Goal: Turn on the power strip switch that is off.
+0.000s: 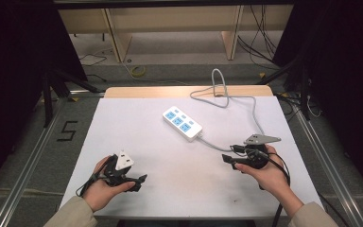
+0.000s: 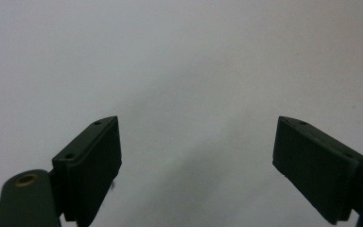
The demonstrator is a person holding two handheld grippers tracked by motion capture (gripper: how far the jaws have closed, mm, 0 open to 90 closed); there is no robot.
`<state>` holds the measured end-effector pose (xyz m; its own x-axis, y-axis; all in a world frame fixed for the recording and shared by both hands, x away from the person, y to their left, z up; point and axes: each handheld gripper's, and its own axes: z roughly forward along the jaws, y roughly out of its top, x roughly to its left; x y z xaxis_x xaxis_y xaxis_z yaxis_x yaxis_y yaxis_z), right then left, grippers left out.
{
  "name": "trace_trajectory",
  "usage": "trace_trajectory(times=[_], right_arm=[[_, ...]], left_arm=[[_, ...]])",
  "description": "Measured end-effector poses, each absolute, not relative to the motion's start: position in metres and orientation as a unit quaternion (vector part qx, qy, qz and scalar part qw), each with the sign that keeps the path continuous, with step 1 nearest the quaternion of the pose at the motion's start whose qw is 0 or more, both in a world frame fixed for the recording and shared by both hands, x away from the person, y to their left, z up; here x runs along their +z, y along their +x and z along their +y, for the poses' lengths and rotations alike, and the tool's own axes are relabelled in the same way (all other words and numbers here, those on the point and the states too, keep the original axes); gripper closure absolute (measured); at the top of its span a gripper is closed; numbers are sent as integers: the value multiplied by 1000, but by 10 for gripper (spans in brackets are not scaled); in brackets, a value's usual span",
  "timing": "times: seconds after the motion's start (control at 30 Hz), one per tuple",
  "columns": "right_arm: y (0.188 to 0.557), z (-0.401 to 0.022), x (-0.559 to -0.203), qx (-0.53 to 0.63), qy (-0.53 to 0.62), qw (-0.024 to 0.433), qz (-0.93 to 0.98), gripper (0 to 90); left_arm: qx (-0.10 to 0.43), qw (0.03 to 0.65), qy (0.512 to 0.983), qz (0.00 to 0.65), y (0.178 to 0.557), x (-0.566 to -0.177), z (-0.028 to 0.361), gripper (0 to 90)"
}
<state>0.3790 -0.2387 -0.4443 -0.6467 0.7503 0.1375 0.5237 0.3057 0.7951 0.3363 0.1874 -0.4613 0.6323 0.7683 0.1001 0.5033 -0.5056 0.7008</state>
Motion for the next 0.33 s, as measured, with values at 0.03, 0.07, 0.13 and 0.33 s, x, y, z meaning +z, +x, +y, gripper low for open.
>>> trace_trajectory(times=[0.03,0.07,0.13,0.33], right_arm=[[377,-239,-444,434,399,131,797,368],[376,-240,-444,434,398,131,797,365],[374,-241,-445,437,397,132,796,353],[370,-241,-444,442,393,135,795,333]], left_arm=[[204,324,843,377,336,-461,187,160],[204,324,843,377,336,-461,187,161],[203,322,843,379,337,-461,187,160],[198,328,843,377,336,-461,182,160]])
